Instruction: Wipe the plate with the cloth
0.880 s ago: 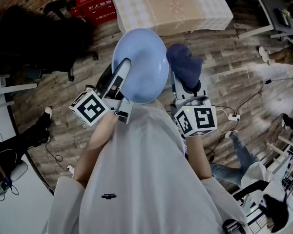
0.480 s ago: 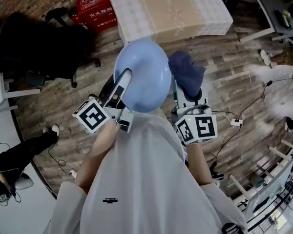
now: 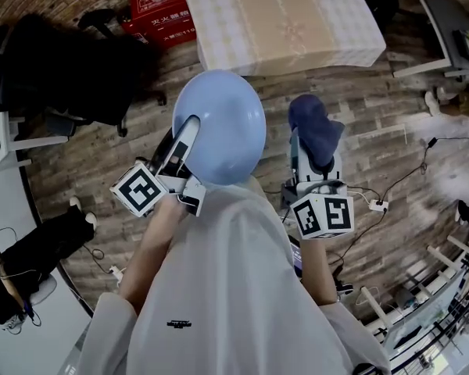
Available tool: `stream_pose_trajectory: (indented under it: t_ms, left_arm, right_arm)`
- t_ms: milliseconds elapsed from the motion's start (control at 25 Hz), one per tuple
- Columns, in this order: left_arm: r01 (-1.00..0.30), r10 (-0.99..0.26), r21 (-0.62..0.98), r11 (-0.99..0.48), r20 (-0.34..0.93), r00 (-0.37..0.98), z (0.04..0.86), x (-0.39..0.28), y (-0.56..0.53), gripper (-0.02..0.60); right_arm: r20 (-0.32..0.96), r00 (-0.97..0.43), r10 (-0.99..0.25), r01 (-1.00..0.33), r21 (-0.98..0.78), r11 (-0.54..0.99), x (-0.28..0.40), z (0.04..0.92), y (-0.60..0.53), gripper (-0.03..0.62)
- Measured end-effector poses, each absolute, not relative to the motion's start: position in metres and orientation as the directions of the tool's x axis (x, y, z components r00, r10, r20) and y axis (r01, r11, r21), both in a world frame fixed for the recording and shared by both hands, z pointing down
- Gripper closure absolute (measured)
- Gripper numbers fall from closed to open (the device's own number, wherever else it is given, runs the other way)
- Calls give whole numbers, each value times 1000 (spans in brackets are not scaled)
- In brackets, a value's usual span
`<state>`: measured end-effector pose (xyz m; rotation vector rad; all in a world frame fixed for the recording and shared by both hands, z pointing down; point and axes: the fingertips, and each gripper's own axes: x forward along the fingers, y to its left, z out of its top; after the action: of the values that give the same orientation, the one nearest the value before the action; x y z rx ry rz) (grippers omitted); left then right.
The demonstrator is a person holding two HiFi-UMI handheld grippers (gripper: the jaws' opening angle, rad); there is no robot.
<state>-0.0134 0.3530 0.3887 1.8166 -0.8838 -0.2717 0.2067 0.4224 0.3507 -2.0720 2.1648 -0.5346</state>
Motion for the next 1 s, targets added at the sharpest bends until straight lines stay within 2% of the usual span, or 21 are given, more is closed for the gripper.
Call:
stream_pose_trajectory:
  t_ms: [200, 360, 1000]
  left_arm:
    - [-384, -721, 914, -127, 181, 669, 384, -19, 292, 322]
    - [-357, -723, 921, -157, 139, 677, 379, -11, 239, 322]
    - [-223, -602, 958, -178, 73, 795, 369, 26, 33, 322]
  right_arm:
    - [188, -51, -981, -949, -314, -11, 221, 348, 381, 461]
    - [178, -40, -983, -955, -296, -14, 230, 345, 342, 461]
    - [172, -74, -982, -965, -259, 27, 209, 302, 119, 461]
